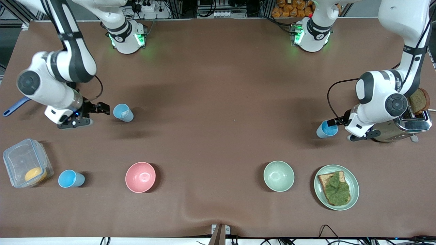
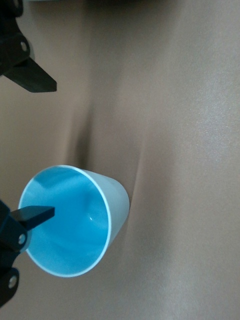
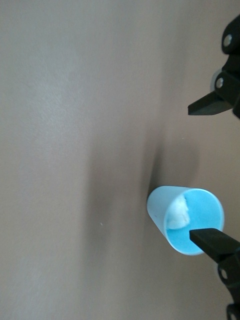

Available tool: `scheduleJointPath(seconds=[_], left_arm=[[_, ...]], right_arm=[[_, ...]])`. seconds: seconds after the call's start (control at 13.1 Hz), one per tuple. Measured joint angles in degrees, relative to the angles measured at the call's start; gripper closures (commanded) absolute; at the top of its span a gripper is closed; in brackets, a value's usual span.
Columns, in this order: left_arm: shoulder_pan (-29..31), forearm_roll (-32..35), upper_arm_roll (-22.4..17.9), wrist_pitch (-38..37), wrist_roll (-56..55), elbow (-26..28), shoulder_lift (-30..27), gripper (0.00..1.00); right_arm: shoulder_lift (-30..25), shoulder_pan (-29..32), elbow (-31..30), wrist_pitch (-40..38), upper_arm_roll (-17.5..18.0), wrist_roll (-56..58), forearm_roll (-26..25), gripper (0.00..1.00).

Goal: Stack blue cups with both arms
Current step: 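Close both grippers on the blue cups and lift them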

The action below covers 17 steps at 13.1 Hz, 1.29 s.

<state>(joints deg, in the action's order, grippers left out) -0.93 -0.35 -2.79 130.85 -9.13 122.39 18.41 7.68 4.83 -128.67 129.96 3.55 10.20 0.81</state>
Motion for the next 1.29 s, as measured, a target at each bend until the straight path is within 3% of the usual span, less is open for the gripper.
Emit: scheduleJointPath(seconds=[0.15,0.3,0.46,1.07,1.29], left_arm=[[0.0,-0.1,0.1,0.0,0.0,0.0,0.1,0.05],[0.0,-0.3,0.1,0.1,0.0,0.0,0.1,0.41],[0.0,-0.4,0.3,0.1,0.0,-0.1,0.4,0.97],[0.0,-4.3,0.4,-0.1,0.0,-1.9,0.8,1.00],[0.2,-5.2,0.3,-6.5,-1.1,-6.8,-1.2,1.00]], right_arm=[[2.7,0.0,-0.2,2.0,0.0,0.0,0.0,0.00],[3.3,-0.1,-1.3,3.3,0.0,0.0,0.0,0.00],[3.3,-0.1,-3.2,5.0,0.1,0.0,0.0,0.00],[3.3,-1.9,-4.9,5.5,0.5,-0.9,0.1,0.63],[3.3,-2.1,-5.1,5.5,0.5,-1.1,0.1,0.89]])
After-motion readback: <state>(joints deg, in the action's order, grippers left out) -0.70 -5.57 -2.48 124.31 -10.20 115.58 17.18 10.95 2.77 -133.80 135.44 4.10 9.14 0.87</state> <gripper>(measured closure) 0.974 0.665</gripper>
